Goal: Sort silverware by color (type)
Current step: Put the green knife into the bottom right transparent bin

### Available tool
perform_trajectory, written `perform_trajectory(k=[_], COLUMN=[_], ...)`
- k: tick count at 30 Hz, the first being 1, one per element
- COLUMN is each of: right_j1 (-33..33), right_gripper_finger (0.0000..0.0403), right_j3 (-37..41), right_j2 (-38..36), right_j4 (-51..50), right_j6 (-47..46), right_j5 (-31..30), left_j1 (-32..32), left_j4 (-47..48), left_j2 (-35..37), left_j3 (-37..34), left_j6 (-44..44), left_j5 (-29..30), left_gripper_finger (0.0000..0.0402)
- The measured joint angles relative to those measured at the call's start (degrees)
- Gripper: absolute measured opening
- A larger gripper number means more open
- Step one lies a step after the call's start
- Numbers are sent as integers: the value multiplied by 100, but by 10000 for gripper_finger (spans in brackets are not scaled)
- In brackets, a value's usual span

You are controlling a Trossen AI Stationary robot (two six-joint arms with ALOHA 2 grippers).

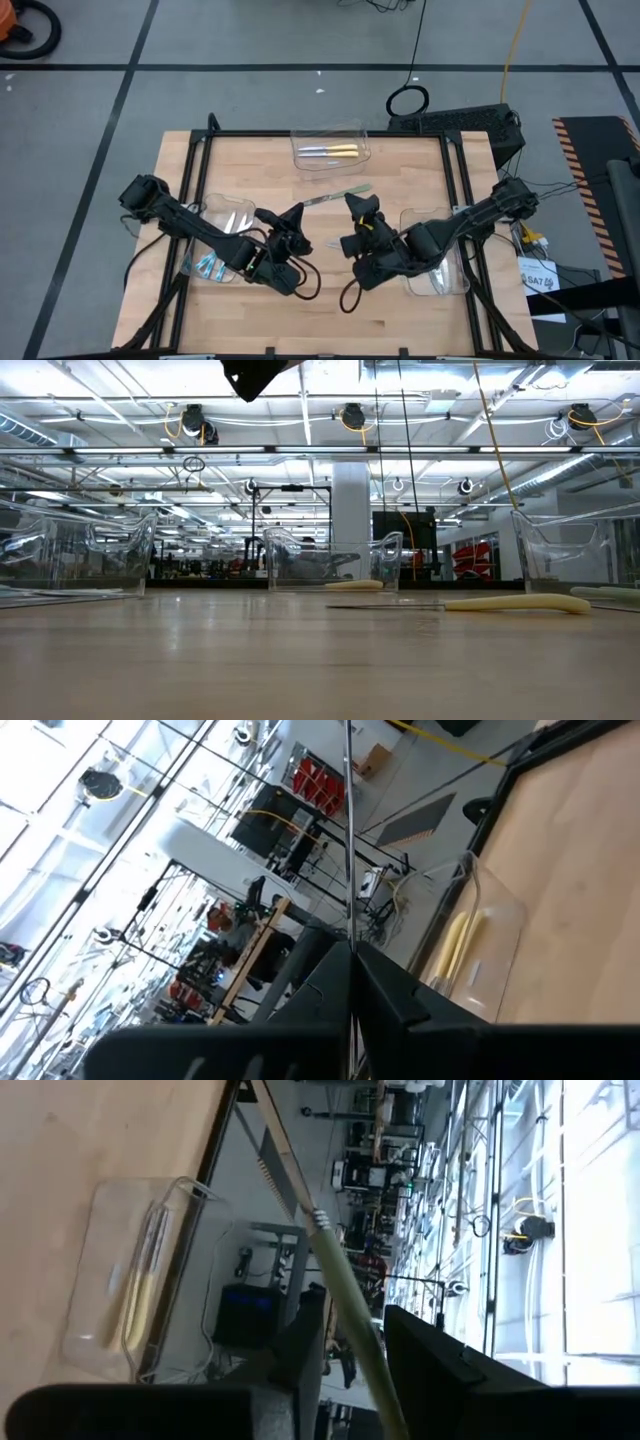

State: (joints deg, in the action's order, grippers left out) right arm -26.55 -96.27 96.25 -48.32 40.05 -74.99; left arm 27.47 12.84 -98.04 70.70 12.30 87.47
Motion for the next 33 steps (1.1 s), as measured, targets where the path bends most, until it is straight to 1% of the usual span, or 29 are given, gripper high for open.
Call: perform_trajectory(k=[5,9,11,14,18,19,24,26,28,30,33], right_j1=[31,157,223,306,373,374,371,368,358,330,318], right_gripper_finger=[102,102,99,79,28,22,22,22,22,22,22], right_j3=[2,2,2,2,6,8,8,8,8,8,8], right_j2=[-4,-4,-4,-4,-4,-4,-4,-4,-4,-4,-8], right_j4=[-49,-221,-347,-484,-695,-752,-982,-1117,-1228,-1375,-1496], right_j6=[141,-2,-99,-285,-474,-522,-805,-905,-1023,-1127,-1190], right_j5=[14,163,174,376,673,723,873,936,953,967,1086], left_j1=[1,40,55,78,77,71,78,76,71,71,83], left_j4=[200,215,215,215,247,250,233,210,177,134,-48], left_j2=[0,0,0,0,0,0,0,0,0,2,2], left_j3=[0,0,0,0,0,0,-2,-2,-2,-2,-2], left_j6=[-36,-23,92,194,225,238,213,99,2,-78,-113], left_j5=[-66,-88,-198,-242,-208,-207,-416,-465,-588,-797,-866], left_gripper_finger=[10,10,10,10,10,10,16,29,54,89,150])
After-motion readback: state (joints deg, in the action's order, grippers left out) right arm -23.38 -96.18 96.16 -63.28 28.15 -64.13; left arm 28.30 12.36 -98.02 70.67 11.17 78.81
